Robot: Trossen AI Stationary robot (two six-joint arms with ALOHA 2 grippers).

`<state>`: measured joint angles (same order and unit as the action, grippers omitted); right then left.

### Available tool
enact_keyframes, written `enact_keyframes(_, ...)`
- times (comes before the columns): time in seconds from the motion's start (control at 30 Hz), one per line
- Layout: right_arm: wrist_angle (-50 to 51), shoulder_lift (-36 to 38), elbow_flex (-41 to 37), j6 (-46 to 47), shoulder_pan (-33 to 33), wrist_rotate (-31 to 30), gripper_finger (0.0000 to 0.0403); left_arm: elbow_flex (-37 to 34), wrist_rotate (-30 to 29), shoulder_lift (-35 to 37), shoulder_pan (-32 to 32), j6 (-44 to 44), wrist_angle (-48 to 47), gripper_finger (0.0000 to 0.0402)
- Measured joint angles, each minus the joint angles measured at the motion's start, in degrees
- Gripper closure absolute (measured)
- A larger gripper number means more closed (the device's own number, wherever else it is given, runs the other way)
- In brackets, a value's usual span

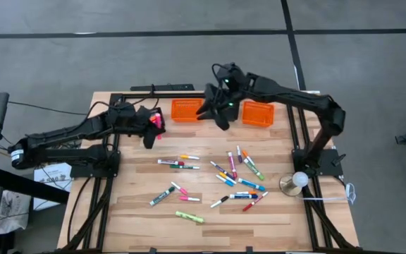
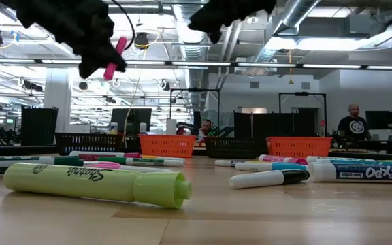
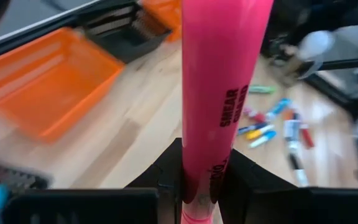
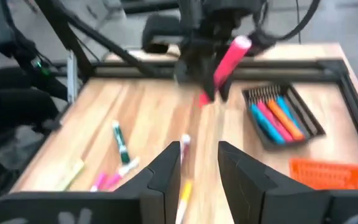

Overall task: Pick & Place Markers
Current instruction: Put the large pink highlighter pen into the left black bin

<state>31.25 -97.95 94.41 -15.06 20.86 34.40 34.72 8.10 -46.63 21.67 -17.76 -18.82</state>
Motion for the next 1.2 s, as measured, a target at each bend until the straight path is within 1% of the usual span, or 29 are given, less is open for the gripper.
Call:
enact_keyframes(0.1, 3.6, 2.1, -0.9, -0.4, -0.6, -2.2, 0.0305, 0.0, -0.6, 0.0, 1.7, 2.1, -3.5, 0.0342)
enact_keyframes(0.17, 2.7, 4.7, -4.1, 0.1, -0.6, -2.6, 0.0305, 0.0, -0.6, -0.3, 2.7, 2.6, -5.2, 0.0342)
enact_keyframes(0.23, 1.3, 8.1, -8.4, 2.0, -0.4, -4.5, 0.0305, 0.0, -0.7, -0.4, 3.7, 3.6, -7.1, 0.0342)
enact_keyframes(0.33, -4.8, 14.8, -18.2, 6.2, 0.1, -8.1, 0.0305, 0.0, -1.4, -0.9, 4.6, 4.0, -8.0, 0.0342)
enact_keyframes(0.43, -15.9, 23.3, -29.6, 10.4, 0.3, -9.7, 0.0305, 0.0, -2.1, -2.4, 5.5, 5.1, -8.2, 0.0342)
enact_keyframes(0.5, -22.5, 28.6, -37.0, 13.9, 0.3, -12.2, 0.0305, 0.0, -2.2, -4.4, 5.6, 5.8, -8.3, 0.0342)
enact_keyframes(0.6, -27.2, 35.5, -46.0, 18.1, 0.1, -16.2, 0.0305, 0.0, -1.9, -8.9, 5.9, 6.7, -8.5, 0.0342)
enact_keyframes(0.67, -28.6, 39.6, -50.3, 20.2, 0.2, -16.8, 0.0305, 0.4, -1.9, -12.5, 6.3, 7.0, -9.3, 0.0342)
enact_keyframes(0.8, -28.5, 45.3, -55.9, 21.7, 0.0, -16.8, 0.0305, 3.7, -1.9, -19.3, 7.9, 8.3, -11.2, 0.0342)
enact_keyframes(0.93, -31.1, 48.8, -59.3, 22.7, -0.2, -18.0, 0.0305, 9.4, -2.6, -24.6, 10.7, 11.5, -14.4, 0.0342)
enact_keyframes(1.0, -31.2, 50.1, -60.5, 22.7, -0.1, -18.1, 0.0305, 13.2, -4.4, -27.0, 12.3, 13.0, -17.5, 0.0342)
enact_keyframes(1.1, -32.4, 51.7, -62.1, 22.7, -0.2, -18.1, 0.0305, 18.6, -8.8, -30.3, 14.5, 16.3, -23.1, 0.0342)
enact_keyframes(1.2, -34.2, 53.0, -63.7, 22.7, -0.2, -18.1, 0.0305, 22.4, -10.6, -33.3, 16.4, 19.7, -27.1, 0.0342)
